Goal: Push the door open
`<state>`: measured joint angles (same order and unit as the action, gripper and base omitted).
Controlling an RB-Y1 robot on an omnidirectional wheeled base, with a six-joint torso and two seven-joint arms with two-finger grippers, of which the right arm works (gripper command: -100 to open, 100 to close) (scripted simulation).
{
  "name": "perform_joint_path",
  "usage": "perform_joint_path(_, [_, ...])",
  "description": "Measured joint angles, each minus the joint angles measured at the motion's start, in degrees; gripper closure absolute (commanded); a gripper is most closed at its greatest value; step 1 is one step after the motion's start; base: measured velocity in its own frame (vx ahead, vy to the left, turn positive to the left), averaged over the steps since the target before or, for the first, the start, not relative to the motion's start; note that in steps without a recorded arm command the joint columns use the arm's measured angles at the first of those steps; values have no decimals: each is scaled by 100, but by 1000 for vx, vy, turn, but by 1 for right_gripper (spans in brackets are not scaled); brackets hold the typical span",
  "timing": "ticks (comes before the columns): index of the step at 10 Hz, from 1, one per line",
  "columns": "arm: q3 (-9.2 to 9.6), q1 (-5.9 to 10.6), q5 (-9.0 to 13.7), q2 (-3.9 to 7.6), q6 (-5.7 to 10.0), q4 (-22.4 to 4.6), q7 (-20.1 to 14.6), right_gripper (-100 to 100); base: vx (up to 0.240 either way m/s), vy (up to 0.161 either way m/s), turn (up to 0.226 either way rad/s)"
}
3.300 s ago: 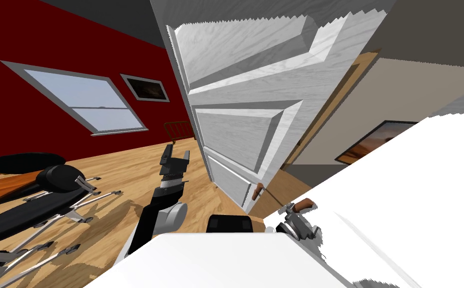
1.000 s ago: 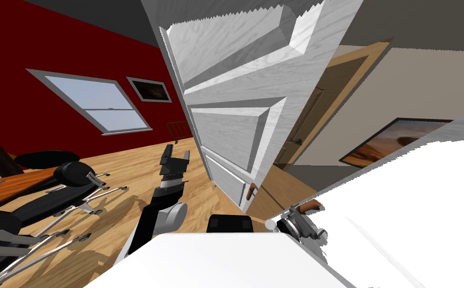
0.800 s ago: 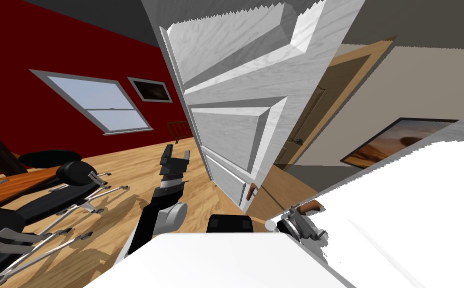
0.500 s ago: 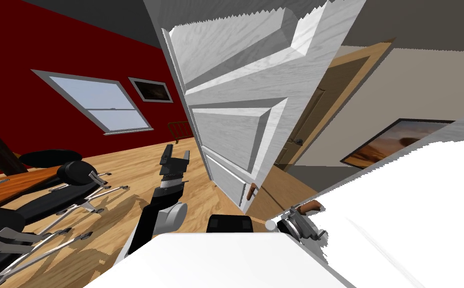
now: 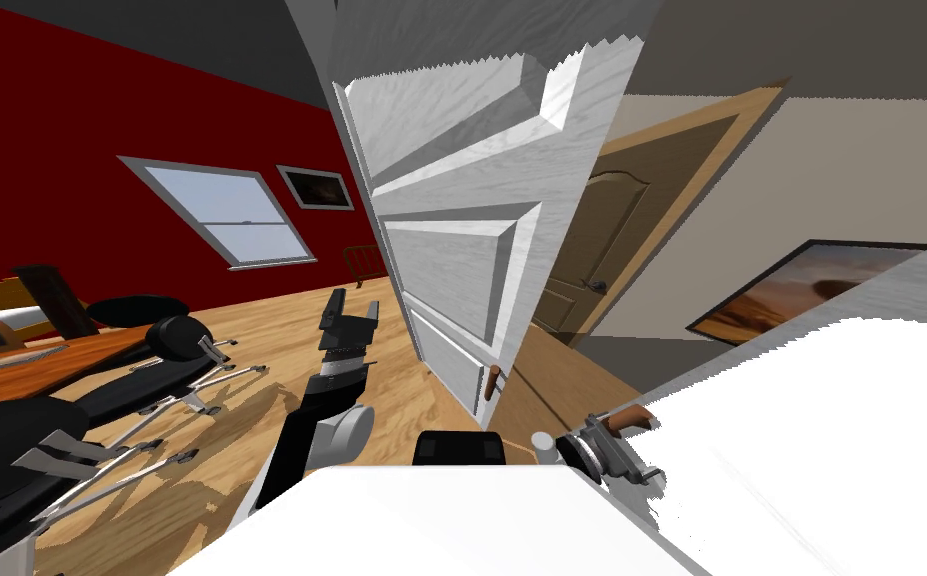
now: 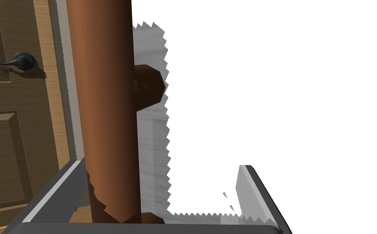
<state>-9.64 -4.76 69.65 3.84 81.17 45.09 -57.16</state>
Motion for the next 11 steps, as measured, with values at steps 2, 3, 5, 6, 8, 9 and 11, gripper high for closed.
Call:
perform_joint_path(2, [-106,72,116,-19,113,-83,47,100,6,-72,72])
perform_joint_path(3, [-172,41,207,-42,124,24,143,100,0,-80,70])
perform_joint_path(5, [-296,124,345,-34,184,-19,245,100,21,-59,29])
perform_joint_path(6, [-353,135,409,-32,219,-26,267,100,16,-48,40])
perform_joint_path(8, [-439,227,501,-45,313,-122,283,100,12,-67,77])
perform_joint_path(9, [-520,296,597,-46,353,-163,344,100,21,-98,94])
perform_joint_path(11, [-659,490,743,-17,476,-396,338,100,9,-50,3])
